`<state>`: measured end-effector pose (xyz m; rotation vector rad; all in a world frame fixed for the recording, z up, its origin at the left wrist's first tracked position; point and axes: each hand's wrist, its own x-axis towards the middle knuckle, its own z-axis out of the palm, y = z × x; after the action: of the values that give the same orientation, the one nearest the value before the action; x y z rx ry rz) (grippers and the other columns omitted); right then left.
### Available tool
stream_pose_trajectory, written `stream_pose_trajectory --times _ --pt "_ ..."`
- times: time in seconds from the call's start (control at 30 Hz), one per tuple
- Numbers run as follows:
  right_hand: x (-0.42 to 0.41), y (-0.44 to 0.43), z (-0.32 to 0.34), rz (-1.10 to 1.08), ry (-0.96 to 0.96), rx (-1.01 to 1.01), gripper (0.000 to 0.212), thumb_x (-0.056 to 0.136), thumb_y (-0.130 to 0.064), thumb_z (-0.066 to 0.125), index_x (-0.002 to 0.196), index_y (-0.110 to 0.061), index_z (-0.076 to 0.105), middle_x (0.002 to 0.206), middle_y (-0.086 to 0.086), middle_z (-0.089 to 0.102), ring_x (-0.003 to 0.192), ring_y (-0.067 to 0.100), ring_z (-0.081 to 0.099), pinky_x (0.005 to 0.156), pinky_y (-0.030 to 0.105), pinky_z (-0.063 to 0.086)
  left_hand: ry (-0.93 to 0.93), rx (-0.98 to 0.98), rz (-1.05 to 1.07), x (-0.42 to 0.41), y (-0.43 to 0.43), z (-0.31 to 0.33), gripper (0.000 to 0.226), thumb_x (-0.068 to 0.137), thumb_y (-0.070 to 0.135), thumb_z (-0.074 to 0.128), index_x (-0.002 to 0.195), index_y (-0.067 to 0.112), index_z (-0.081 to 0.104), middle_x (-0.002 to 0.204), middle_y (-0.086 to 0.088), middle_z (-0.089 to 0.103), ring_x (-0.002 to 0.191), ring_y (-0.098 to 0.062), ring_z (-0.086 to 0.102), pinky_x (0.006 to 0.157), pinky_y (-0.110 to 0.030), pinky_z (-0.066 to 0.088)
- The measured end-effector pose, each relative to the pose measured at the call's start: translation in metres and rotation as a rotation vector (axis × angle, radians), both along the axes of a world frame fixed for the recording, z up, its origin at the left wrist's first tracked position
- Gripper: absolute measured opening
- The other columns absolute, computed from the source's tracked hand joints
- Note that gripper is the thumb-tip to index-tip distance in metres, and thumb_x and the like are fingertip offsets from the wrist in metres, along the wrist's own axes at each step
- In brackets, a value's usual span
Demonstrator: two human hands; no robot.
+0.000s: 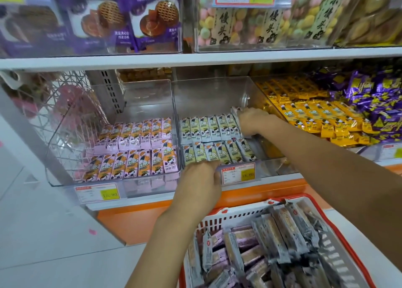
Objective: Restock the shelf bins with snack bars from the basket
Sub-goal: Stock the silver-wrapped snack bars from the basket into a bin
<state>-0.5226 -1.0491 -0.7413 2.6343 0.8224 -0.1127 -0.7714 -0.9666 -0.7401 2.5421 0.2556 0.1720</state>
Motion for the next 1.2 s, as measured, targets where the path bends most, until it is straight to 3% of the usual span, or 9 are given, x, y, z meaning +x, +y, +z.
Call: stream_pose_trajectory --times 0.1,0.2,0.3,0.5,0.67,0.8,0.93,1.07,1.2 --pt "-0.008 -0.004 0.000 0.004 -0.079 -0.037 0.077 0.078 -0.012 0.073 0.143 -0.005 0.033 0.133 0.014 0.048 0.115 0.030 0.054 0.088 0.037 0.051 0.001 -0.003 0.002 -0.003 -0.001 0.002 0.040 0.098 0.018 0.044 0.137 0.021 0.050 0.124 -0.007 0.062 0.116 -0.024 0.053 0.096 -0.035 0.046" --pt "-0.018 -0.007 -0.004 0.005 -0.227 -0.022 0.057 0.088 -0.002 0.057 0.141 -0.003 0.036 0.129 0.016 0.050 0.110 0.031 0.058 0.081 0.037 0.051 -0.008 -0.016 0.018 -0.008 -0.003 0.007 0.039 0.097 0.016 0.046 0.136 0.018 0.051 0.126 -0.008 0.061 0.114 -0.023 0.055 0.094 -0.031 0.047" --pt "-0.020 -0.008 -0.012 0.055 -0.317 -0.046 0.062 0.088 -0.002 0.055 0.144 -0.001 0.028 0.133 0.018 0.047 0.113 0.032 0.056 0.086 0.037 0.050 -0.044 -0.009 0.050 -0.020 -0.003 0.010 0.040 0.096 0.016 0.048 0.136 0.016 0.051 0.134 -0.006 0.056 0.120 -0.022 0.053 0.098 -0.027 0.040" --pt "-0.029 -0.011 -0.009 0.068 -0.288 0.048 0.063 0.088 0.000 0.053 0.145 -0.005 0.028 0.133 0.019 0.042 0.109 0.036 0.056 0.082 0.040 0.048 -0.068 0.043 0.039 -0.046 -0.008 0.012 0.035 0.097 0.015 0.047 0.131 0.011 0.055 0.147 -0.003 0.042 0.131 -0.019 0.043 0.103 -0.021 0.029" --pt "-0.072 -0.032 0.018 0.036 -0.171 0.330 0.048 0.091 -0.006 0.051 0.137 -0.004 0.041 0.126 0.022 0.050 0.109 0.040 0.056 0.084 0.044 0.048 -0.021 0.014 -0.005 -0.063 -0.016 0.001 0.030 0.097 0.019 0.049 0.124 0.014 0.060 0.125 -0.005 0.062 0.110 -0.021 0.059 0.092 -0.026 0.042" --pt "-0.138 -0.070 0.032 0.087 -0.131 0.747 0.024 0.092 -0.023 0.057 0.108 -0.005 0.054 0.098 0.014 0.059 0.088 0.032 0.058 0.072 0.038 0.044 0.187 0.114 -0.150 -0.078 -0.020 -0.036 0.021 0.096 0.020 0.047 0.095 0.014 0.067 0.091 -0.004 0.070 0.081 -0.020 0.062 0.074 -0.036 0.051" --pt "-0.204 -0.118 -0.010 0.063 0.076 0.676 0.015 0.093 -0.026 0.056 0.084 -0.014 0.054 0.078 0.005 0.061 0.072 0.021 0.056 0.061 0.031 0.041 0.475 0.182 -0.316 -0.098 -0.022 -0.093 0.023 0.093 0.017 0.046 0.088 0.005 0.065 0.089 -0.013 0.068 0.079 -0.026 0.063 0.073 -0.039 0.052" --pt "-0.252 -0.161 -0.096 -0.032 0.420 0.440 0.011 0.094 -0.028 0.053 0.101 -0.019 0.051 0.095 0.000 0.056 0.081 0.018 0.057 0.069 0.029 0.043 0.830 0.294 -0.403 -0.117 -0.026 -0.133 0.017 0.095 0.022 0.047 0.090 0.008 0.055 0.096 -0.011 0.054 0.087 -0.023 0.054 0.077 -0.034 0.046" --pt "-0.295 -0.181 -0.182 -0.153 0.604 0.285 0.043 0.095 -0.022 0.054 0.135 -0.013 0.043 0.135 0.010 0.046 0.117 0.026 0.052 0.087 0.032 0.045 0.942 0.302 -0.403 -0.117 -0.033 -0.143 0.032 0.095 0.028 0.049 0.069 0.010 0.051 0.072 -0.002 0.046 0.070 -0.018 0.046 0.067 -0.032 0.043"
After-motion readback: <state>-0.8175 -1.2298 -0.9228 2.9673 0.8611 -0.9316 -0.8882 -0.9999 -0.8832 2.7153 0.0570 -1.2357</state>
